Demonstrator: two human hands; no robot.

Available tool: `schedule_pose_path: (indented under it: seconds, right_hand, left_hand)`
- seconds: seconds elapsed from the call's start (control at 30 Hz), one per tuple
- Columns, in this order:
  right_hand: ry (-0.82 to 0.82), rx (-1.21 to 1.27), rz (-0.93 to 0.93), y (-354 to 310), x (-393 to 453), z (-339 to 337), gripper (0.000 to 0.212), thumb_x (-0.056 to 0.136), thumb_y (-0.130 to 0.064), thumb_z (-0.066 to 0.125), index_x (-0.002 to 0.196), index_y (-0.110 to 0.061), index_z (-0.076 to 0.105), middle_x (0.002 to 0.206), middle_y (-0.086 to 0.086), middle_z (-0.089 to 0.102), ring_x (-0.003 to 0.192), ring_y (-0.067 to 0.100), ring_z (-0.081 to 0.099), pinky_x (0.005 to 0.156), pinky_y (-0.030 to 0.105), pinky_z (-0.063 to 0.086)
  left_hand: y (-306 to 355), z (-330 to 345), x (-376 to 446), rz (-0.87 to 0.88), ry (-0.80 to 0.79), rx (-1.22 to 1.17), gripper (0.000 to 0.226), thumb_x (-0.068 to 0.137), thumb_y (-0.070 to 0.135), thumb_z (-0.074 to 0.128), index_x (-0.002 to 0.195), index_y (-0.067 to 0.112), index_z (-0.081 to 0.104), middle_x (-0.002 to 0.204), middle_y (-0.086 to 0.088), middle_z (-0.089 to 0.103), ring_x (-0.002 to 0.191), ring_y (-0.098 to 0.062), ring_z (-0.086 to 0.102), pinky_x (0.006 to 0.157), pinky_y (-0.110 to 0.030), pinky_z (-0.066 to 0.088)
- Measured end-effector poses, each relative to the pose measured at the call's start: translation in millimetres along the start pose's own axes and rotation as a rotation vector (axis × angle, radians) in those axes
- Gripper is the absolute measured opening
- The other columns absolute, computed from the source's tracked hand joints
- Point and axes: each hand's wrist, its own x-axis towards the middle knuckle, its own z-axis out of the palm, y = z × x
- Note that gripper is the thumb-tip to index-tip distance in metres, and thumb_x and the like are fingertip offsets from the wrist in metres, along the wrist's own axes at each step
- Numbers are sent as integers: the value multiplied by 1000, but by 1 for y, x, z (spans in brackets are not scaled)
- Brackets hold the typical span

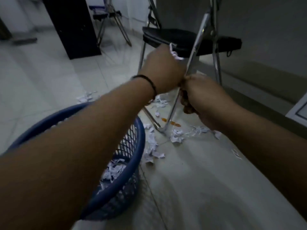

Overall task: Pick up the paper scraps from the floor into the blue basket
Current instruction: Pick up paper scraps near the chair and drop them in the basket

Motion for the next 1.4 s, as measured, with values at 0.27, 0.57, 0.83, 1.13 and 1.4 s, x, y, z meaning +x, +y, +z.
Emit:
schedule_pose_path:
  seconds: [0.27,0.57,0.83,1.13,1.4]
  right_hand:
    - [-316,-221,103,-11,-23,109,23,95,-26,42,80,-15,56,71,3,50,61,17,46,54,29,39]
    - [-541,-273,318,8,-28,138,56,89,-63,32,131,-30,50,136,-3,51,125,17,45,109,36,28]
    - [-168,-796,71,42,-10,130,77,88,-34,55,147,-30,5,129,8,45,105,24,56,80,33,49]
    - [-110,-615,57,52,23,170,25,87,-11,44,103,-29,44,84,0,54,71,22,58,66,41,57]
    - [-316,-1115,82,12,90,188,46,82,-54,54,102,-13,53,77,-1,52,68,14,52,49,24,37]
  left_hand:
    - [-123,-96,-45,-419,-584,416,26,86,36,57,77,12,62,66,-1,63,51,-12,58,42,-18,43]
    - [-186,-121,-69,-509,-839,389,28,79,40,68,106,33,63,87,10,69,71,-5,61,64,-24,53]
    - [-233,-145,-75,-336,-348,845,58,74,24,71,125,23,44,124,-8,45,106,-25,47,87,-36,45]
    - [-274,-171,-83,-651,-297,887,37,82,9,52,119,16,55,93,-9,57,78,-25,55,71,-34,51]
    - [-253,-163,-30,-419,-76,502,58,81,36,64,133,15,46,132,-12,52,113,-28,52,87,-36,44]
